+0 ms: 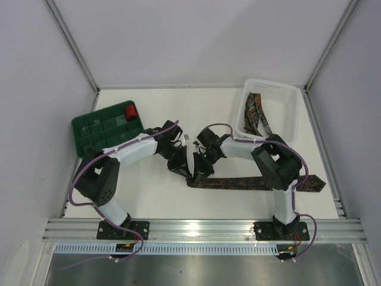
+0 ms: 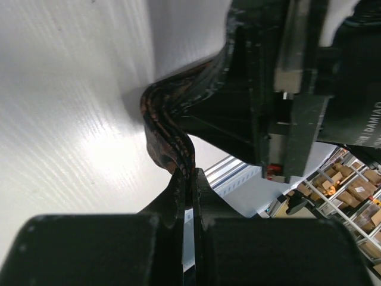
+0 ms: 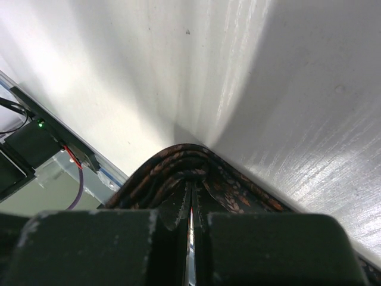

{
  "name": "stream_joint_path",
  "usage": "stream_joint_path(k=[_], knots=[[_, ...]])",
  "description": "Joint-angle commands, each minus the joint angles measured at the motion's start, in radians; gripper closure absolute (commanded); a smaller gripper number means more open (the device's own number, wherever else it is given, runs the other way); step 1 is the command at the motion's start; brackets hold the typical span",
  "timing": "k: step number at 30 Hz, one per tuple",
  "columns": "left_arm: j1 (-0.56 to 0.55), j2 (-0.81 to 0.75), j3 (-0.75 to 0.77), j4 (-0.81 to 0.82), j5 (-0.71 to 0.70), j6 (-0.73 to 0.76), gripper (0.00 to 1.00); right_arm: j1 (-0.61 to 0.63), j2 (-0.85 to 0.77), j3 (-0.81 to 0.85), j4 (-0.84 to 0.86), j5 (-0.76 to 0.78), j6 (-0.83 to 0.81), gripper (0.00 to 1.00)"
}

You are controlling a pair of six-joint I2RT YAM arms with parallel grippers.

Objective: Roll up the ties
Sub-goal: Roll the tie

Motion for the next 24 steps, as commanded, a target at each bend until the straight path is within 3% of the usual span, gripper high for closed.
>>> stream_joint_path(k=[1, 24], knots=[[-0.029, 0.000, 0.056, 0.020, 0.047, -0.037, 0.98, 0.003, 0.020, 0.028, 0.016, 0.006, 0.001, 0.98], [-0.077, 0.104, 0.091, 0.057, 0.013, -0.076, 0.99, -0.043, -0.092, -0.044, -0.030, 0.028, -0.013, 0.97]])
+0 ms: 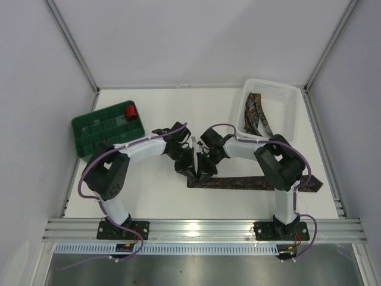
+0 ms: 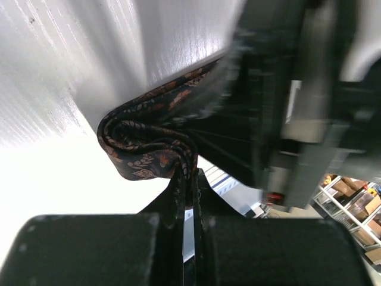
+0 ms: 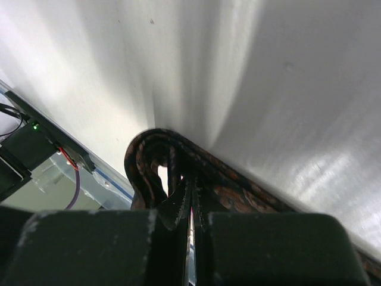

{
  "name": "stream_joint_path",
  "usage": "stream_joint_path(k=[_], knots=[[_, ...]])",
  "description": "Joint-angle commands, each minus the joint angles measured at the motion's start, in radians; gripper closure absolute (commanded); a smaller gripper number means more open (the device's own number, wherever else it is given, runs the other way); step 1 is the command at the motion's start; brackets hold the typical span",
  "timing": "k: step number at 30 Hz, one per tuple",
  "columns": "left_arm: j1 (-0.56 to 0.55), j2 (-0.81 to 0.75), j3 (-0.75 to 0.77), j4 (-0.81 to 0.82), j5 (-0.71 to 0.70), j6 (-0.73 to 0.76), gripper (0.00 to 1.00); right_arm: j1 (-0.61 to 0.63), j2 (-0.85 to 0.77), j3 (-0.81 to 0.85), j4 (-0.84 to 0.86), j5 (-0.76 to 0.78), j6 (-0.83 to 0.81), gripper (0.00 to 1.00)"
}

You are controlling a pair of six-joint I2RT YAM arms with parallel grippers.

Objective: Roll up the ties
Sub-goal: Roll the tie

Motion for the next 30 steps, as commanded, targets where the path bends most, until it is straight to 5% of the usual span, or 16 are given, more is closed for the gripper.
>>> stream_joint_path(k=[1, 19, 30], knots=[[-0.008, 0.010, 0.040, 0.019, -0.006, -0.018, 1.00, -0.026, -0.085, -0.015, -0.032, 0.020, -0.017, 0.97], [-0.045, 0.115, 0.125, 0.041, 0.013, -0.051, 0.94, -0.155, -0.187, -0.104, -0.080, 0.053, -0.081, 0.97], [-0.059, 0.150, 0.122, 0.062, 0.014, -0.046, 0.69, -0.171, -0.213, -0.110, -0.100, 0.053, -0.095, 0.97]])
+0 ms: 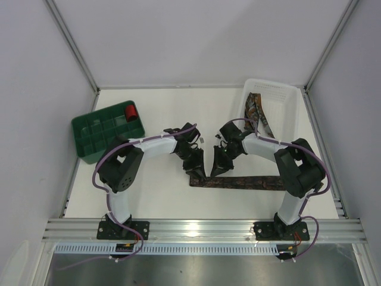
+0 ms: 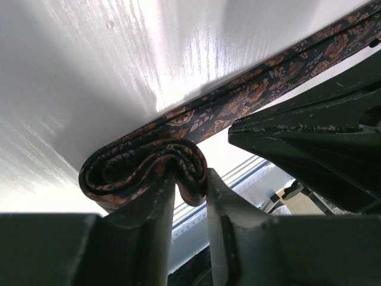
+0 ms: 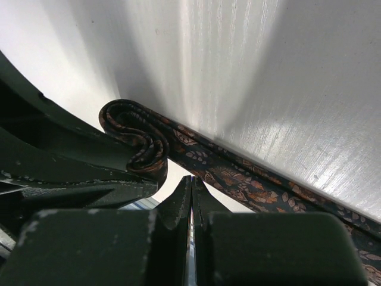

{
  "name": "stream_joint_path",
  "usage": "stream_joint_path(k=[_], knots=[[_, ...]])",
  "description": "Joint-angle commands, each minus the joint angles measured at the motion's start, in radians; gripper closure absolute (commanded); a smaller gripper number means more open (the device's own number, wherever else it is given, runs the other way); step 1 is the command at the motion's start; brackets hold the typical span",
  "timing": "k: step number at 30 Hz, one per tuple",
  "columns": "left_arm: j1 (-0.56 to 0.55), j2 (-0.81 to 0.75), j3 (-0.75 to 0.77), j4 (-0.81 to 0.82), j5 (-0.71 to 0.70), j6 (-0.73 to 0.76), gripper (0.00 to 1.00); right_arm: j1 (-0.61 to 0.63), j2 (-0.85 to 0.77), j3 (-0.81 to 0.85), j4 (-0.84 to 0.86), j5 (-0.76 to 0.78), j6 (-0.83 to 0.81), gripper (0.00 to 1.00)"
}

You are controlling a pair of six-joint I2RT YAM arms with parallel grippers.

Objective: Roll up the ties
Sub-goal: Roll the tie

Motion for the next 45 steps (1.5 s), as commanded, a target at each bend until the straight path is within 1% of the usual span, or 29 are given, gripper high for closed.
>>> stream_joint_path(k=[1, 4, 5, 8, 17, 21, 27, 30, 35, 40, 45], knots=[[-0.009, 0.000, 0.026, 0.022, 0.013, -0.011, 0.68, -0.007, -0.041, -0.003, -0.012, 0.002, -0.020, 0.97], [-0.007, -0.018, 0.020, 0.033, 0.013, -0.012, 0.62, -0.007, -0.043, 0.002, -0.013, 0.002, -0.019, 0.97], [-0.007, -0.023, 0.017, 0.039, 0.013, -0.014, 0.59, -0.009, -0.041, 0.005, -0.015, 0.001, -0.018, 0.97], [-0.007, -0.041, 0.004, 0.050, 0.020, -0.014, 0.56, -0.012, -0.047, 0.003, -0.015, -0.004, -0.012, 0.97], [-0.006, -0.138, -0.009, 0.062, 0.033, 0.005, 0.53, -0.015, -0.058, 0.029, -0.019, -0.039, 0.015, 0.97], [-0.001, -0.212, -0.020, 0.047, 0.032, 0.028, 0.52, -0.012, -0.049, 0.051, -0.005, -0.069, 0.034, 0.96], [0.010, -0.296, -0.091, 0.025, 0.015, 0.038, 0.51, 0.033, -0.028, 0.092, -0.013, -0.059, 0.047, 0.96], [0.036, -0.342, -0.146, 0.024, 0.006, 0.038, 0.51, 0.056, -0.011, 0.103, -0.010, -0.059, 0.058, 0.96], [0.115, -0.408, -0.243, 0.041, 0.032, 0.045, 0.49, 0.073, 0.006, 0.089, 0.014, -0.064, 0.075, 0.96], [0.160, -0.414, -0.281, 0.054, 0.069, 0.058, 0.45, 0.071, 0.003, 0.066, 0.018, -0.049, 0.064, 0.96], [0.163, -0.394, -0.301, 0.099, 0.113, 0.040, 0.43, 0.069, 0.028, 0.049, 0.025, -0.035, 0.054, 0.96]])
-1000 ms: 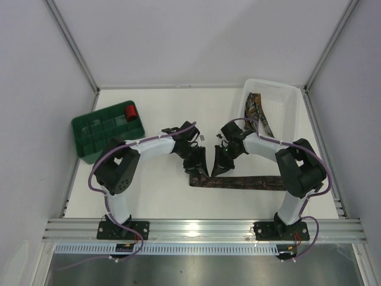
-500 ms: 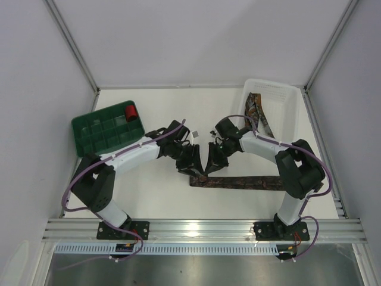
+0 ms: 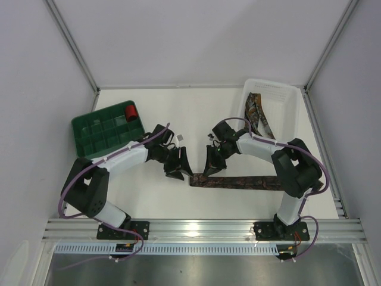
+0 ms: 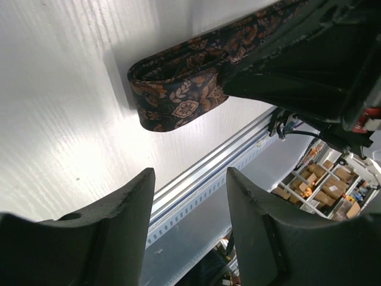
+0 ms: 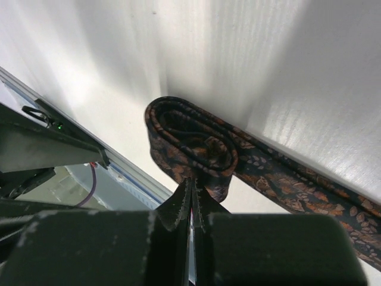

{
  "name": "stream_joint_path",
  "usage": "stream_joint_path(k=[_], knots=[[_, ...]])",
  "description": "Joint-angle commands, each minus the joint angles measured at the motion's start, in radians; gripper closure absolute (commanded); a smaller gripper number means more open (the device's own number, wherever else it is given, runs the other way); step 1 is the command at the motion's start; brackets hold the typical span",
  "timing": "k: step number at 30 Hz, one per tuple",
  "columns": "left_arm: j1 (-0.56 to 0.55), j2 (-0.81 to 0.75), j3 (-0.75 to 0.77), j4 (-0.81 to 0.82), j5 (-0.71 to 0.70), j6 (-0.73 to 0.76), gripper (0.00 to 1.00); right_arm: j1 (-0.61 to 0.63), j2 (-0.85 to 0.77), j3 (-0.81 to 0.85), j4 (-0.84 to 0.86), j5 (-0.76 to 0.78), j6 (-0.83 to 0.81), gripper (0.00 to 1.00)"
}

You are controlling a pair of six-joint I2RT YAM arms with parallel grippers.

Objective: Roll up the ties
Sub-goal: Roll the tie

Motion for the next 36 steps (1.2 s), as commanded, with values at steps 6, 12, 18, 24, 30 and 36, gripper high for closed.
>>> stream_joint_path(k=[6, 12, 18, 24, 30, 36], knots=[[0.005, 0.040, -0.014, 0.099, 0.095, -0.010, 0.39, -0.009, 0.028, -0.026, 0.021, 0.017, -0.026, 0.96], [0.005, 0.101, -0.021, 0.155, 0.122, -0.039, 0.39, -0.012, 0.035, -0.037, 0.021, 0.020, -0.040, 0.97], [-0.003, 0.159, -0.017, 0.186, 0.127, -0.066, 0.39, -0.024, 0.037, -0.054, 0.030, 0.023, -0.047, 0.97], [-0.008, 0.202, -0.023, 0.201, 0.116, -0.088, 0.40, -0.031, 0.037, -0.068, 0.039, 0.017, -0.053, 0.97], [-0.034, 0.241, -0.026, 0.243, 0.112, -0.137, 0.41, -0.038, 0.046, -0.082, 0.055, 0.011, -0.056, 0.97], [-0.052, 0.276, -0.021, 0.280, 0.105, -0.180, 0.44, -0.041, 0.045, -0.085, 0.053, 0.009, -0.061, 0.97]])
